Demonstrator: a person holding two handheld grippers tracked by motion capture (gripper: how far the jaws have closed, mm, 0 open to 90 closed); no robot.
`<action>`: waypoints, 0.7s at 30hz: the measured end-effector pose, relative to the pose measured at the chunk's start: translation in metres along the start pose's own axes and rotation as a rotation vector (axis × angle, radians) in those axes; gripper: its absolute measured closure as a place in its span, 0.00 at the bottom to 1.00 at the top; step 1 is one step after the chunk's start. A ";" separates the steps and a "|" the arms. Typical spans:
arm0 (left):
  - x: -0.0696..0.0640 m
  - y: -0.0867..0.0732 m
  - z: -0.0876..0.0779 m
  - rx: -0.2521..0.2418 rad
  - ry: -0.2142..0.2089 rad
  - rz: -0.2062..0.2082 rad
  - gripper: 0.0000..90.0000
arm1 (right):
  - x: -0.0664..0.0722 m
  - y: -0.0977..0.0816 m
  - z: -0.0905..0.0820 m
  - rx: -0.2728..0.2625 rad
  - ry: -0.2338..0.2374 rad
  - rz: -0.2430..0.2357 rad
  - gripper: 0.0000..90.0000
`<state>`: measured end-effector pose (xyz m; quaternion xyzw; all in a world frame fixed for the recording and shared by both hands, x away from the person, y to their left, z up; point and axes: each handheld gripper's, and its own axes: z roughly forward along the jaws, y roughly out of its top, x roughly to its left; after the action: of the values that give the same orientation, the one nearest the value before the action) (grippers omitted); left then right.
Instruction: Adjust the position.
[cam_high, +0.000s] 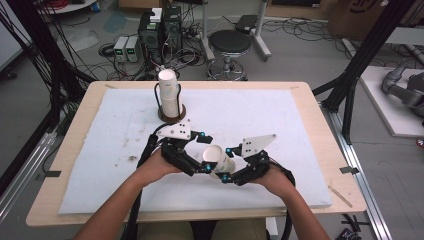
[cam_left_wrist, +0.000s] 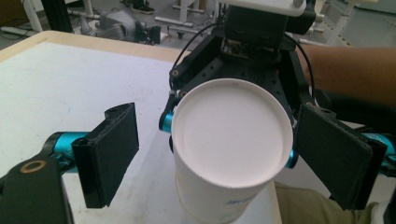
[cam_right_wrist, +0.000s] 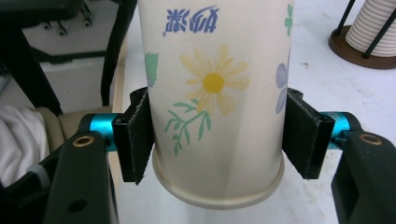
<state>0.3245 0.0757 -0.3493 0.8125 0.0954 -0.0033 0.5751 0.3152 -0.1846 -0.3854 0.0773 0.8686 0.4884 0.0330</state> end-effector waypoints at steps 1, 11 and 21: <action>0.000 0.000 -0.001 0.008 -0.001 0.003 0.16 | 0.000 0.002 -0.001 0.013 -0.006 -0.008 0.38; -0.001 0.003 -0.001 0.117 -0.018 0.027 0.17 | -0.003 0.023 -0.002 0.144 0.006 -0.074 0.38; 0.000 0.006 0.002 0.182 -0.049 0.028 0.25 | -0.001 0.039 0.005 0.266 0.020 -0.136 0.38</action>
<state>0.3256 0.0716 -0.3442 0.8622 0.0691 -0.0239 0.5012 0.3203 -0.1608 -0.3547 0.0169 0.9292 0.3663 0.0467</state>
